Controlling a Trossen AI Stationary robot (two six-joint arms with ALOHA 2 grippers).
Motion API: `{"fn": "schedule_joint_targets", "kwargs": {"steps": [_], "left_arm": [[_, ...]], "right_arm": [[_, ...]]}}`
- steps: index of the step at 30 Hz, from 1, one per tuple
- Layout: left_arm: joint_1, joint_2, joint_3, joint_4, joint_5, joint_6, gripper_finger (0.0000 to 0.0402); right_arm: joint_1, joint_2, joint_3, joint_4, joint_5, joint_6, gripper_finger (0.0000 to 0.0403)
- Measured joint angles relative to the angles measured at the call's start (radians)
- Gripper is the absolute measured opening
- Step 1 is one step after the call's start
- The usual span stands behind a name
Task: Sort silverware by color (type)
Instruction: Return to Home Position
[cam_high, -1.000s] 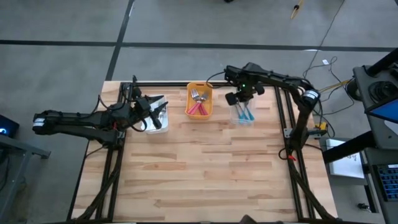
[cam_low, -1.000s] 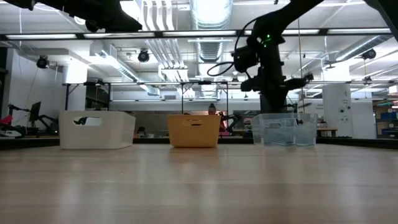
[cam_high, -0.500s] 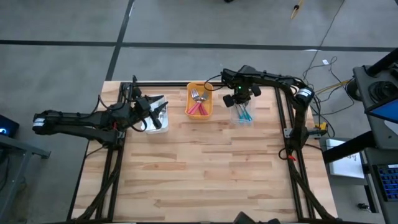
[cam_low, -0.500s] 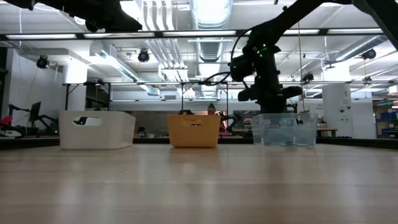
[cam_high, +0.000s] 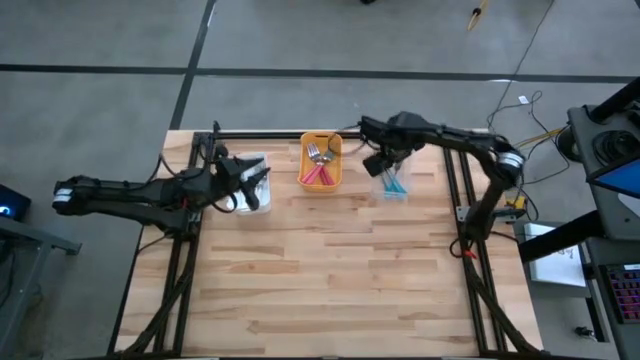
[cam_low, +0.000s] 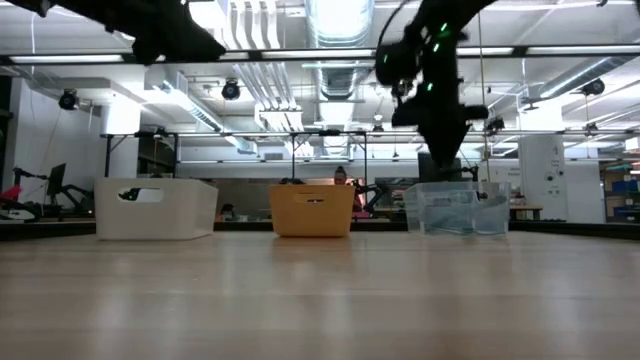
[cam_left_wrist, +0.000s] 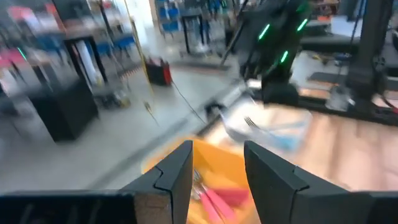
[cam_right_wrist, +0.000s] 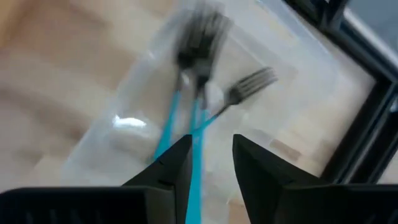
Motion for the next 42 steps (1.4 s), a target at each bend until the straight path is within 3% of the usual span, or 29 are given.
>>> {"fn": "schedule_joint_targets", "kwargs": {"steps": [5,9,13,17,21,24,29,35,42], "left_arm": [[-0.119,0.000,-0.042,-0.164,0.002,-0.280,0.0125],[-0.298,0.000,-0.107,-0.134,-0.001,-0.424,0.0125],[-0.486,0.001,-0.162,-0.057,-0.058,-0.400,0.0125],[-0.646,-0.012,-0.184,-0.039,-0.189,-0.317,0.0125],[-0.718,-0.071,-0.180,-0.037,-0.282,-0.262,0.0119],[-0.696,-0.137,-0.172,-0.034,-0.331,-0.204,0.0105],[-0.596,-0.260,-0.165,-0.050,-0.322,-0.051,0.0062],[-0.407,-0.459,-0.202,-0.086,-0.212,0.029,0.0005],[-0.191,-0.657,-0.315,-0.096,-0.022,-0.047,0.0001]], "right_arm": [[0.212,-0.227,-0.194,0.124,0.069,0.020,0.0096],[0.436,-0.460,-0.441,0.379,0.069,0.077,0.0086],[0.656,-0.652,-0.694,0.745,0.069,-0.006,0.0076],[0.813,-0.797,-0.893,1.087,0.072,-0.160,0.0073],[0.879,-0.942,-1.011,1.214,0.097,-0.247,0.0072],[0.875,-1.047,-1.062,1.213,0.130,-0.303,0.0072],[0.830,-1.197,-1.106,1.213,0.150,-0.451,0.0072],[0.746,-1.348,-1.117,1.142,0.145,-0.533,0.0072],[0.711,-1.483,-1.153,1.035,0.117,-0.539,0.0072]]}}
